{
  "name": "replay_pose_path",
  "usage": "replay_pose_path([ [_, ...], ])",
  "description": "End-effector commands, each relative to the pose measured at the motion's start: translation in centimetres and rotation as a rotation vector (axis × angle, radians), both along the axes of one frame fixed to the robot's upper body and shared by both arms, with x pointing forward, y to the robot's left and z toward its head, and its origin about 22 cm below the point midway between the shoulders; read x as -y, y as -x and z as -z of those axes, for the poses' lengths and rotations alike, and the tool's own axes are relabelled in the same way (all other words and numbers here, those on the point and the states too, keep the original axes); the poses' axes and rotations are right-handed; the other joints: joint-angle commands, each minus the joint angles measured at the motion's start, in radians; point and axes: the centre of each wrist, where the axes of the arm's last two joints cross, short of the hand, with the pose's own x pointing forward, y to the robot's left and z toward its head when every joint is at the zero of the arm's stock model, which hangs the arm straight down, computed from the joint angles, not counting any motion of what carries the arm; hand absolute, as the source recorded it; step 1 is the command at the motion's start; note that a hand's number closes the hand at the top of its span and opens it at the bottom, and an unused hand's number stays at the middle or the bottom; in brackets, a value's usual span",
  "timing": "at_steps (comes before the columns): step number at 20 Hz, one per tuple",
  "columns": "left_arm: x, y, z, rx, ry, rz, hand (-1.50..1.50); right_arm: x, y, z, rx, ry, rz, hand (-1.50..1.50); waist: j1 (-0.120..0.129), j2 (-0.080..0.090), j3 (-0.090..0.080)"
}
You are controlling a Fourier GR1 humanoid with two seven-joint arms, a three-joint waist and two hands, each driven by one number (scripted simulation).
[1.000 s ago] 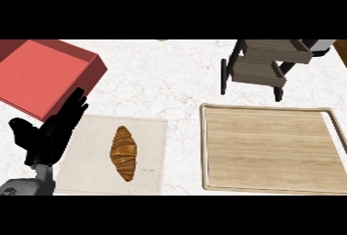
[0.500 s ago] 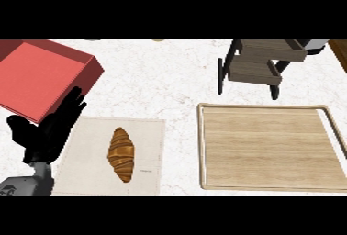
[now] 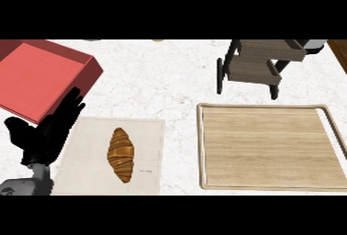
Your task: Pick the squash from the tray and place it in the tiered basket
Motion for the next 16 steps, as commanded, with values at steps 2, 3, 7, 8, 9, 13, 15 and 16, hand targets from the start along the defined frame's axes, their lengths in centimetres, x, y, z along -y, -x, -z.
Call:
replay_pose_path([
  [2, 1.0, 0.3, 1.5, -0.008, 0.011, 0.015, 0.00, -1.9, -1.8, 2.9, 0.028, 0.042, 0.030, 1.50, 0.004, 0.003, 0.000],
  [3, 1.3, 0.3, 0.8, 0.012, 0.007, -0.012, 0.00, -2.8, -2.0, 2.9, 0.043, 0.024, 0.026, 1.50, 0.004, 0.002, 0.000],
  [7, 0.8, 0.3, 0.2, 0.011, 0.005, 0.007, 0.00, -3.3, -2.3, 1.4, 0.125, -0.153, 0.086, 1.50, 0.008, 0.002, 0.000],
  [8, 1.1, -0.8, 0.4, 0.007, 0.007, 0.008, 0.00, -3.6, -3.0, 2.2, 0.125, -0.170, 0.082, 1.50, 0.009, 0.007, 0.000],
  [9, 1.3, 0.6, 2.2, -0.014, 0.005, -0.008, 0.00, -3.4, -3.1, 2.5, 0.120, -0.163, 0.076, 1.50, 0.009, 0.004, 0.000],
  [13, 0.3, -0.1, -0.7, 0.005, -0.013, 0.004, 0.00, -5.1, -3.7, 3.1, 0.128, -0.140, 0.058, -1.50, 0.005, 0.001, 0.000],
  [15, 0.4, 0.5, 1.5, 0.010, -0.001, -0.003, 0.00, -4.5, -4.1, 3.1, 0.130, -0.115, 0.047, -1.50, 0.012, 0.006, 0.000],
  [16, -0.3, 0.4, 1.1, -0.005, 0.016, 0.001, 0.00, -5.4, -4.3, 3.4, 0.114, -0.103, 0.045, -1.50, 0.008, 0.003, 0.000],
])
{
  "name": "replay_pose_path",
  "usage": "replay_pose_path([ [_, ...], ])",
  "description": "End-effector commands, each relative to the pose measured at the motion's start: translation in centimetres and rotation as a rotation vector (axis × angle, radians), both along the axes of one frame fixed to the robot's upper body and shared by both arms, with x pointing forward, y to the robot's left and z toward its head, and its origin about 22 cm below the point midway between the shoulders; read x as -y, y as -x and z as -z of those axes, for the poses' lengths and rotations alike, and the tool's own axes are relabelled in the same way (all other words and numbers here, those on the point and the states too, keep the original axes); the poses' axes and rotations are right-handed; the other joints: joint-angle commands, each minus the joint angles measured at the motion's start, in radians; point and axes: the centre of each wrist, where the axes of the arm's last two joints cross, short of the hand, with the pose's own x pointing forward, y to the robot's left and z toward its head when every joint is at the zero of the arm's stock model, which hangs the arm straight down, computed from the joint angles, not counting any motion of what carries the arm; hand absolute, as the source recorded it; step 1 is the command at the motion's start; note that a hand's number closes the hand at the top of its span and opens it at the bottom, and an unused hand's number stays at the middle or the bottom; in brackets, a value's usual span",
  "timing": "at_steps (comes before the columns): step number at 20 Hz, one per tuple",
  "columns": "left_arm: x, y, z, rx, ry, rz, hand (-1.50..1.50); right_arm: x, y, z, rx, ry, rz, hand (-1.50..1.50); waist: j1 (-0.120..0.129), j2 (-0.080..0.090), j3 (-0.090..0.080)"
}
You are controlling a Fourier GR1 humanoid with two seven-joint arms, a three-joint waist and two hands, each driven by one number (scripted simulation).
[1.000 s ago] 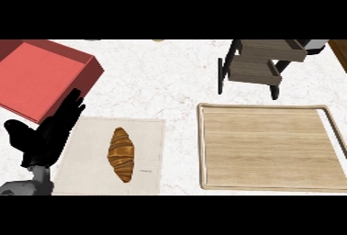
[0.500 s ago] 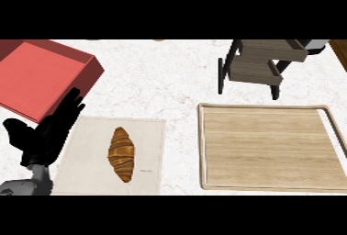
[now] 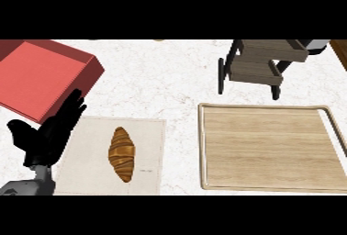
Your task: Pick the squash from the tray and place it in the tiered basket
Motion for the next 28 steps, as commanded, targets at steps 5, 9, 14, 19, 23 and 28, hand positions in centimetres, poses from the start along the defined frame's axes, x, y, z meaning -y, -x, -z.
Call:
replay_pose_path([
  [5, 0.2, 0.4, -0.9, 0.020, 0.002, 0.004, 0.00, -0.8, -0.7, -0.2, -0.002, -0.152, -0.008, -1.50, -0.001, -0.003, 0.000],
  [9, -1.5, -0.3, -0.1, -0.010, 0.004, 0.003, 0.00, 0.3, -0.5, -1.5, -0.037, -0.320, -0.018, -1.50, -0.007, -0.001, 0.000],
  [14, -0.4, -0.2, 0.1, 0.002, -0.005, 0.000, 0.00, 4.3, 0.3, -3.4, -0.044, -0.564, 0.011, -1.50, -0.002, 0.001, 0.000],
  [19, 0.9, 0.0, 0.8, 0.011, 0.009, 0.001, 0.00, 7.3, 1.5, -5.2, -0.024, -0.749, 0.063, -1.50, -0.002, 0.001, 0.000],
  [23, 0.2, 0.0, -0.6, 0.006, 0.009, 0.025, 0.00, 13.9, 3.6, -4.3, 0.064, -0.765, 0.191, -1.50, 0.023, 0.013, 0.001],
  [28, -0.7, -0.4, -1.1, 0.022, -0.002, 0.012, 0.00, 18.4, 5.9, -3.7, 0.090, -0.830, 0.258, -1.50, 0.013, 0.011, 0.002],
])
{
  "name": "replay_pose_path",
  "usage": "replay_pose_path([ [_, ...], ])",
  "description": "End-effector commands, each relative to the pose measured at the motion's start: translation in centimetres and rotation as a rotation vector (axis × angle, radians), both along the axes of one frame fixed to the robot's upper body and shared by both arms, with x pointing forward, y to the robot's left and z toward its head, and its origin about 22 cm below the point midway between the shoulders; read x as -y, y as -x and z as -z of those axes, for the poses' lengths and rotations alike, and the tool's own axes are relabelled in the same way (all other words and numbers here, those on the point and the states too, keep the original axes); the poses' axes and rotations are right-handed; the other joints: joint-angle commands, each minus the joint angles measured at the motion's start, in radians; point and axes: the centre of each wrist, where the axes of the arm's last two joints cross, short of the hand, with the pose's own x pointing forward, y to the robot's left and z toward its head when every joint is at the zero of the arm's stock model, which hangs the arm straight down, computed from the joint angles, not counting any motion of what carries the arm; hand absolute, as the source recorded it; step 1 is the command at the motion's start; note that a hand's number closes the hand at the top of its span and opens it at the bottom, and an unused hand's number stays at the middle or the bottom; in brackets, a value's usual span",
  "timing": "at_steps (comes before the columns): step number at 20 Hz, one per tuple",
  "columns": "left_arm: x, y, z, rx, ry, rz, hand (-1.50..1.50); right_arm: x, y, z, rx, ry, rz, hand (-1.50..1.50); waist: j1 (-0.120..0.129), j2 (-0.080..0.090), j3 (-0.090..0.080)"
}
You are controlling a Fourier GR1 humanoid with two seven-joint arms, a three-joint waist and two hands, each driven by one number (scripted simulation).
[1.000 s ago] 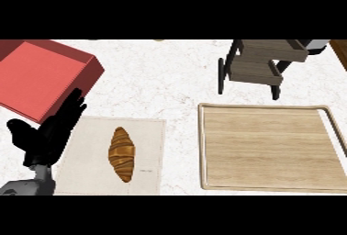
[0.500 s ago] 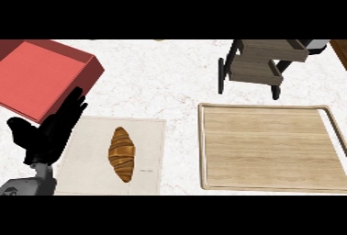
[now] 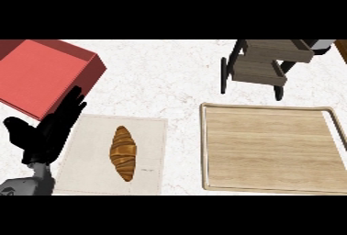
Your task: Pick the squash from the tray and place it in the tiered basket
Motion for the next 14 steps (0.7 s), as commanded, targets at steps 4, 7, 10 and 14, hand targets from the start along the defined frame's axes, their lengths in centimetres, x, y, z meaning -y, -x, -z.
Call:
replay_pose_path([
  [4, 0.9, -0.1, 0.2, 0.021, 0.003, 0.007, 0.00, 7.5, 4.7, 0.3, 0.022, -0.030, 0.103, -1.50, 0.007, 0.008, 0.002],
  [7, 0.3, -0.4, 0.1, 0.006, 0.011, 0.009, 0.00, 10.3, 7.2, 0.3, 0.044, -0.023, 0.119, -1.50, 0.010, 0.011, 0.003],
  [10, 0.9, -0.6, -0.3, 0.019, 0.005, 0.005, 0.00, 12.1, 8.9, 0.5, 0.034, -0.013, 0.130, -1.50, 0.017, 0.015, 0.004],
  [14, 1.1, -0.5, -0.9, 0.012, 0.015, 0.026, 0.00, 13.8, 10.2, 1.9, 0.033, -0.006, 0.117, -1.50, 0.020, 0.014, 0.006],
])
